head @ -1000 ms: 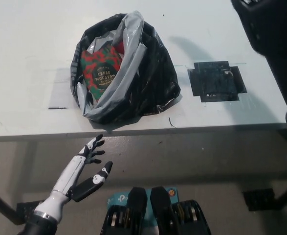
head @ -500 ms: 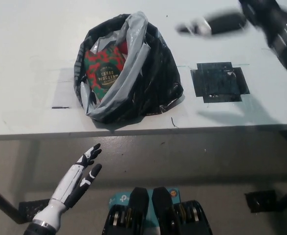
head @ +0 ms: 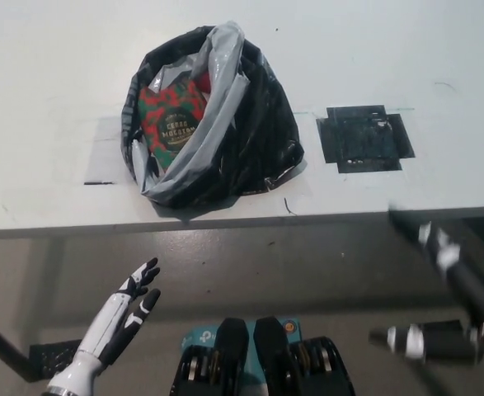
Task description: The robot uses its right hand to pick up a bag of coffee beans and puts it in the black plastic bag, then the robot grabs the top of the bag and lifts it.
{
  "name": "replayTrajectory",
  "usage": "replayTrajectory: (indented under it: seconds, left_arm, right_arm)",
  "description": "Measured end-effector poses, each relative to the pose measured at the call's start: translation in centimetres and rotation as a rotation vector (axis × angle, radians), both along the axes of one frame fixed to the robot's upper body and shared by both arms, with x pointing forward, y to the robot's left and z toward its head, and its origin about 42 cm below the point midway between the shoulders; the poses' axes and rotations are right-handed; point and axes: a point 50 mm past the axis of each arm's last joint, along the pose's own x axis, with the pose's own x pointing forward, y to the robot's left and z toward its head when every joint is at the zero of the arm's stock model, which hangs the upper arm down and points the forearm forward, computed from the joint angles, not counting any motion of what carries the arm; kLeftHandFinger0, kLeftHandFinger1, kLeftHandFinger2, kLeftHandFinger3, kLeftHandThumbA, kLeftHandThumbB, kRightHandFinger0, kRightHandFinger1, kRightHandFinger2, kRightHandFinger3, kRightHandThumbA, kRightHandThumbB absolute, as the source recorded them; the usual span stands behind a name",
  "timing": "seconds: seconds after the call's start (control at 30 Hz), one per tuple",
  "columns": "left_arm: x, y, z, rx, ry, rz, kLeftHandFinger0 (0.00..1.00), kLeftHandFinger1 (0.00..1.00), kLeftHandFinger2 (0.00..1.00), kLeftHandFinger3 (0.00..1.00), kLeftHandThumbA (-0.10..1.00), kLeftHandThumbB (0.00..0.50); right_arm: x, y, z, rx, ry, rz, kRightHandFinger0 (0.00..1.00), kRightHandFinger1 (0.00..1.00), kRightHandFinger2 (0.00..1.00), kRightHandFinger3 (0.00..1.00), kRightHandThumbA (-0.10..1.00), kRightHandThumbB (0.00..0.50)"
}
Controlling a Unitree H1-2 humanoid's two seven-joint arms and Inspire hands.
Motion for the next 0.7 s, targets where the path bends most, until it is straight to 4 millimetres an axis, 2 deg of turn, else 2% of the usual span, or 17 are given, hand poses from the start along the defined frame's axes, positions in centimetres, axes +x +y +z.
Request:
replayTrajectory:
  seconds: [0.1,0.13,0.17,0.2,0.3,0.43,0.5,0.63,0.7]
  left_arm:
    - [-0.4,0.1,-0.3,-0.001,0.010,0.003,1.00,1.00,1.00,1.00,1.00,0.285]
    - [-0.5,0.1,-0.4,-0.002,0.014,0.005,1.00,1.00,1.00,1.00,1.00,0.283]
    - [-0.5,0.1,-0.4,-0.002,0.014,0.005,1.00,1.00,1.00,1.00,1.00,0.282]
    - [-0.8,0.2,-0.6,-0.004,0.023,0.008,1.00,1.00,1.00,1.00,1.00,0.280]
    - [-1.6,0.4,-1.2,-0.008,0.044,0.015,1.00,1.00,1.00,1.00,1.00,0.284]
    - [-3.5,0.8,-2.5,-0.013,0.092,0.029,1.00,1.00,1.00,1.00,1.00,0.305]
    - [-4.5,0.9,-3.2,-0.014,0.117,0.036,1.00,1.00,1.00,1.00,1.00,0.303]
    - [-7.0,1.4,-4.6,-0.014,0.177,0.054,1.00,1.00,1.00,1.00,1.00,0.283]
    - [-7.7,1.5,-4.9,-0.014,0.192,0.059,1.00,1.00,1.00,1.00,1.00,0.289]
  right_arm:
    - [-1.7,0.2,-2.5,0.036,0.065,-0.029,1.00,1.00,1.00,1.00,1.00,0.316]
    - [-1.8,0.3,-3.6,0.050,0.089,-0.044,1.00,1.00,1.00,1.00,1.00,0.300]
    - [-1.8,0.3,-3.6,0.050,0.089,-0.044,1.00,1.00,1.00,1.00,1.00,0.300]
    - [-1.8,0.4,-4.9,0.067,0.122,-0.063,1.00,1.00,1.00,1.00,1.00,0.308]
    - [-1.6,0.7,-6.7,0.089,0.151,-0.086,1.00,1.00,1.00,1.00,1.00,0.302]
    - [-1.4,1.0,-10.2,0.117,0.227,-0.127,1.00,1.00,1.00,1.00,1.00,0.327]
    - [-1.6,1.1,-11.6,0.124,0.261,-0.140,1.00,1.00,1.00,1.00,1.00,0.323]
    - [-2.5,1.3,-15.1,0.138,0.337,-0.176,1.00,1.00,1.00,1.00,1.00,0.348]
    - [-2.9,1.4,-16.0,0.141,0.350,-0.186,1.00,1.00,1.00,1.00,1.00,0.366]
